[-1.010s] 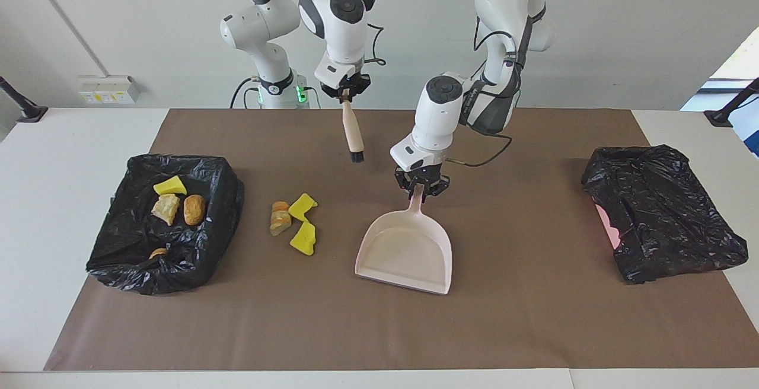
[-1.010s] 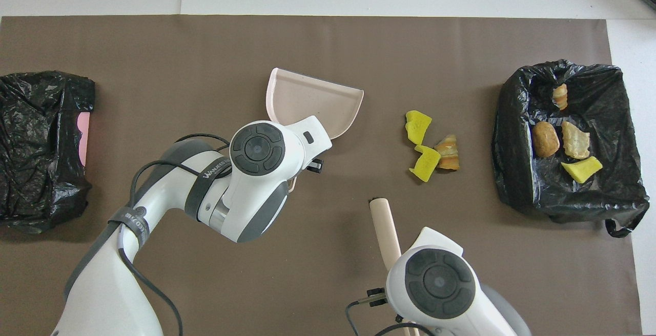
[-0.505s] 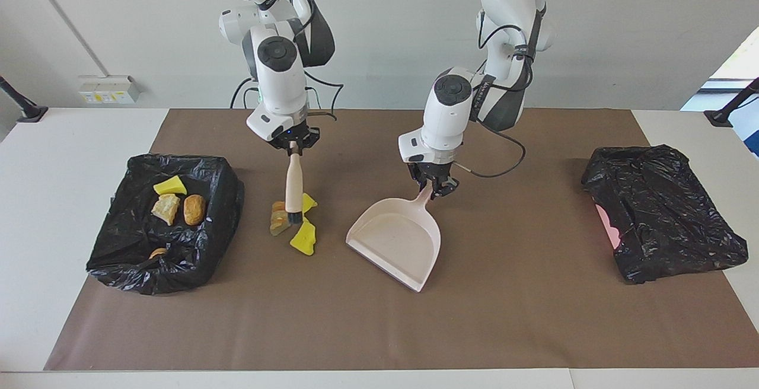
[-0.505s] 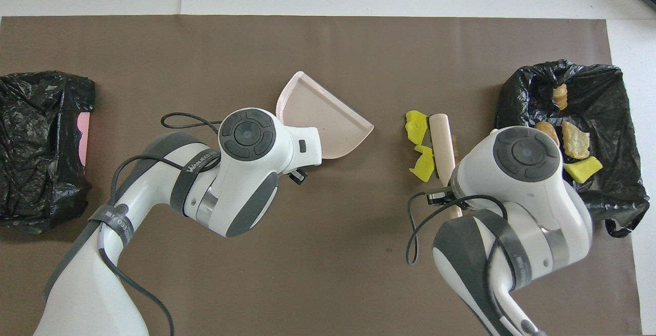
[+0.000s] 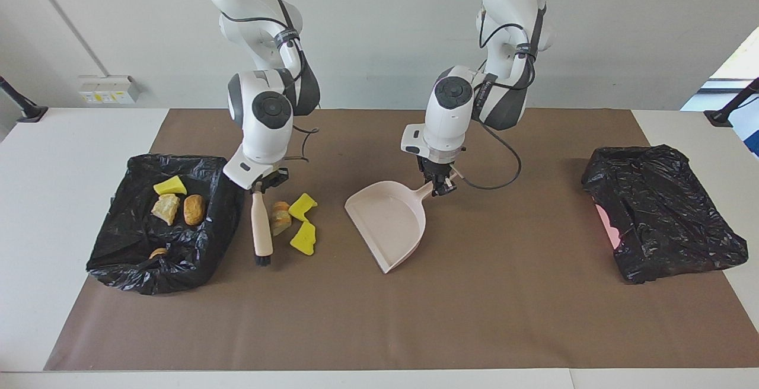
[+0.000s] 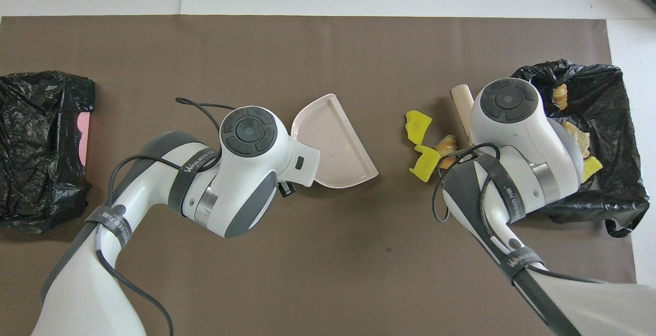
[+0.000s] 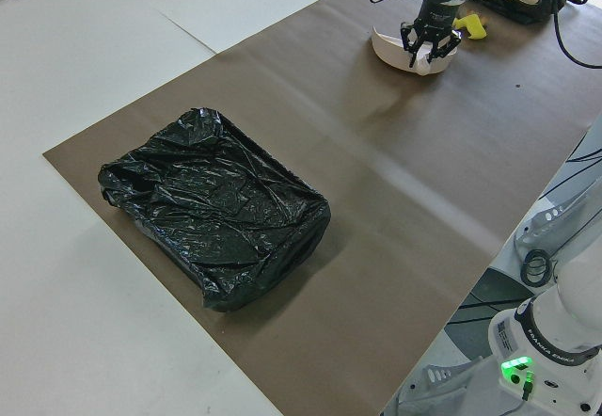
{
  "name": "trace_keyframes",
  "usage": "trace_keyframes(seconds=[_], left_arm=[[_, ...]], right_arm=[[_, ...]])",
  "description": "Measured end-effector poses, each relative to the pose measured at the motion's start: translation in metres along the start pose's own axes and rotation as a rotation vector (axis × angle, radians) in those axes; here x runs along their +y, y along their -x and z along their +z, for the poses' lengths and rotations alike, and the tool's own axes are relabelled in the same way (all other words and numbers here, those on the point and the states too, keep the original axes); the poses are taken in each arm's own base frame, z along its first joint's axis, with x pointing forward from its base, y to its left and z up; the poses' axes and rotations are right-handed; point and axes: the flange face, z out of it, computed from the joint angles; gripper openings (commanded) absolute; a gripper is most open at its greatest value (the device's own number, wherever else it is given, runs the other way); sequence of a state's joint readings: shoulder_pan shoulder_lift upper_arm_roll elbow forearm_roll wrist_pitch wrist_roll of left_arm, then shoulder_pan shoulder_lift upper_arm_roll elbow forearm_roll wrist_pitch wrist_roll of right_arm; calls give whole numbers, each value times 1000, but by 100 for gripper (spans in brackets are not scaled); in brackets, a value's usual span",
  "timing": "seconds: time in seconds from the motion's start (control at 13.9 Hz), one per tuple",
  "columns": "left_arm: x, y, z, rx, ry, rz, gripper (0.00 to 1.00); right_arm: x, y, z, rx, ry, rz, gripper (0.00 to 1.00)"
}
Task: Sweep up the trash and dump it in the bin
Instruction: 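Sweep the remaining pieces into the dustpan with the right gripper's brush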
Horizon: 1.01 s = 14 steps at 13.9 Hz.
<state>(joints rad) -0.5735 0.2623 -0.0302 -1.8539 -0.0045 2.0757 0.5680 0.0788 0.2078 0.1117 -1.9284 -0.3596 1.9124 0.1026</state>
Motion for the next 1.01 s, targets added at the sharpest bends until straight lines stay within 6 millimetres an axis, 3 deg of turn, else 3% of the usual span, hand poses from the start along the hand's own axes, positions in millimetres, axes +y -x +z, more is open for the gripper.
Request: trace_keyframes(seconds=[0.14,0.36,0.65,1.01], left_arm=[[14,-6,-1,-10,7,35,0],[35,-14,2,-18,10,71,0],[37,-6,9,-15,7,84,0],[41,7,15,-18,7,147,0]], right_arm=[[1,-1,12,-25,-5,-17,0],[-34,-5,25,-58,-50,-53,0],[-65,-5,20,-72,-189,-26,0],[-144,-1,-4,-106,-401,47,0]])
